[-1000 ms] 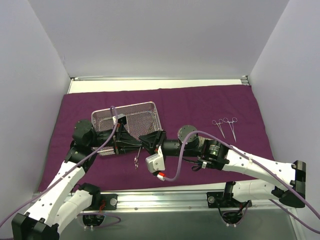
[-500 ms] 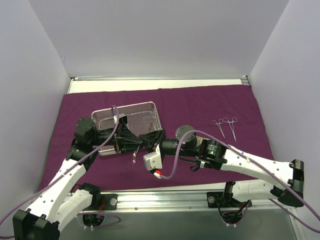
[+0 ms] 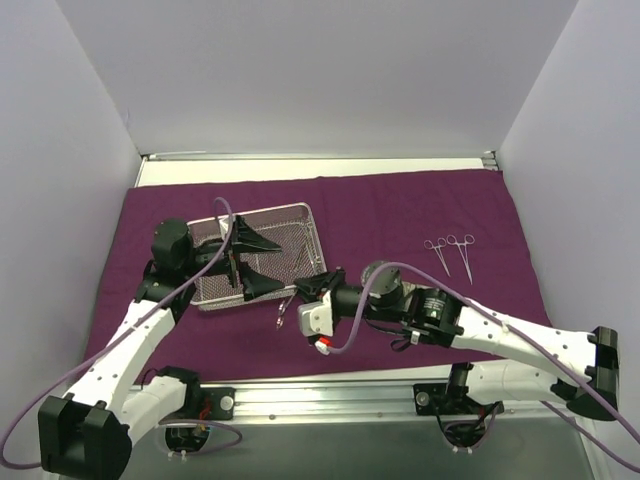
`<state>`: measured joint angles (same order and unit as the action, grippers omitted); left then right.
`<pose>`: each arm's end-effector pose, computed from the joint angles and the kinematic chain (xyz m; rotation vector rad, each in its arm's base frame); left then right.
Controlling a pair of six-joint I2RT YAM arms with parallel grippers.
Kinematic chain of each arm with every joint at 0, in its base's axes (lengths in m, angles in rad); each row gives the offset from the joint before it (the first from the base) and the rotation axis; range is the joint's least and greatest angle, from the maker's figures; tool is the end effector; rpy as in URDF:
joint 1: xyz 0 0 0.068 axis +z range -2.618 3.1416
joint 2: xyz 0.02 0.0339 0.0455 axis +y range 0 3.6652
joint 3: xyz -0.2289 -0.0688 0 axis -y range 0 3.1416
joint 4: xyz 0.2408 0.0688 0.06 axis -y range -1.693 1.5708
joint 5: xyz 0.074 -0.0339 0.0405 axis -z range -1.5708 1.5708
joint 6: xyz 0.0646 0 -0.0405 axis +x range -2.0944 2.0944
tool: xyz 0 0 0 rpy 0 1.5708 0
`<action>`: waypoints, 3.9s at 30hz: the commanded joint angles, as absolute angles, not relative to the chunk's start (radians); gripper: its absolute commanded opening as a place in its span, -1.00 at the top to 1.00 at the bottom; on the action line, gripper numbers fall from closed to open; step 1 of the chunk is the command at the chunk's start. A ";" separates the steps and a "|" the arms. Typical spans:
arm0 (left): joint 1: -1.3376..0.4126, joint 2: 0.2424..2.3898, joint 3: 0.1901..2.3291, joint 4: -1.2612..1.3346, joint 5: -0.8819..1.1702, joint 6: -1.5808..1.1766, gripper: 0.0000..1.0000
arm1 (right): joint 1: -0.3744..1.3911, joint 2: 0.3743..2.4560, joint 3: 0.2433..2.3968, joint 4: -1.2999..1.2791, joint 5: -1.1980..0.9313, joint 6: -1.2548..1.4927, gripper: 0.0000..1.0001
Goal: Open and lay out the surgical kit
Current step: Place the medical item in the surgical kit.
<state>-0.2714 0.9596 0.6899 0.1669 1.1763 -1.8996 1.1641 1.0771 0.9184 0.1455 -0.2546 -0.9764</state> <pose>0.2104 -0.1205 0.2845 0.5721 -2.0472 2.0200 0.1019 0.2776 0.3345 -1.4836 0.5838 0.3478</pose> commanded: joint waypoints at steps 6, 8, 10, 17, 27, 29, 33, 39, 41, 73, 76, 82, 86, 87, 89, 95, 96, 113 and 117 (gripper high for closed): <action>-0.140 1.210 1.084 -0.532 0.806 -1.076 -0.87 | 0.913 0.983 0.850 0.031 -0.227 -0.548 1.00; -0.143 1.305 1.208 -0.671 0.721 -0.907 -0.87 | 0.856 1.014 0.865 -0.061 -0.225 -0.467 1.00; -0.143 1.379 1.316 -0.857 0.588 -0.719 -0.87 | 0.754 1.057 0.888 -0.106 -0.232 -0.416 1.00; -0.233 1.650 1.672 -1.170 0.022 -0.440 -0.87 | 0.345 1.222 0.954 -0.267 -0.279 -0.247 1.00; -0.195 1.637 1.623 -1.033 0.089 -0.393 -0.87 | 0.158 1.486 1.058 -0.382 -0.245 -0.158 1.00; -0.183 1.631 1.606 -1.020 0.116 -0.380 -0.87 | 0.155 1.515 1.068 -0.399 -0.241 -0.134 1.00; -0.146 1.638 1.594 -1.014 0.182 -0.367 -0.87 | 0.141 1.540 1.065 -0.423 -0.229 -0.123 1.00; -0.117 1.608 1.557 -0.968 0.244 -0.359 -0.87 | 0.114 1.580 1.074 -0.460 -0.212 -0.132 1.00; -0.109 1.617 1.563 -0.969 0.273 -0.353 -0.87 | 0.109 1.598 1.075 -0.459 -0.198 -0.135 1.00; -0.072 1.683 1.580 -0.974 0.408 -0.325 -0.85 | 0.106 1.785 1.127 -0.410 -0.206 -0.121 0.90; -0.068 1.686 1.572 -0.974 0.414 -0.325 -0.85 | 0.107 1.798 1.127 -0.407 -0.207 -0.118 0.88; -0.064 1.684 1.565 -0.970 0.423 -0.325 -0.86 | 0.107 1.801 1.129 -0.408 -0.199 -0.118 0.77; -0.064 1.689 1.563 -0.968 0.429 -0.327 -0.86 | 0.107 1.805 1.129 -0.408 -0.198 -0.117 0.66; -0.064 1.689 1.563 -0.966 0.431 -0.327 -0.86 | 0.107 1.805 1.129 -0.408 -0.198 -0.118 0.64; -0.064 1.690 1.563 -0.968 0.433 -0.327 -0.86 | 0.107 1.807 1.129 -0.408 -0.198 -0.117 0.62; -0.064 1.686 1.559 -0.965 0.439 -0.327 -0.91 | 0.107 1.795 1.124 -0.403 -0.192 -0.112 0.52; -0.064 1.684 1.559 -0.965 0.440 -0.327 -0.91 | 0.107 1.789 1.126 -0.405 -0.190 -0.112 0.52; -0.251 1.738 1.532 -0.931 0.355 -0.268 -0.66 | 0.107 1.476 1.299 -0.453 -0.144 -0.022 0.34; -0.333 1.785 1.534 -0.899 0.299 -0.297 -0.59 | 0.109 1.433 1.373 -0.457 -0.158 0.106 0.28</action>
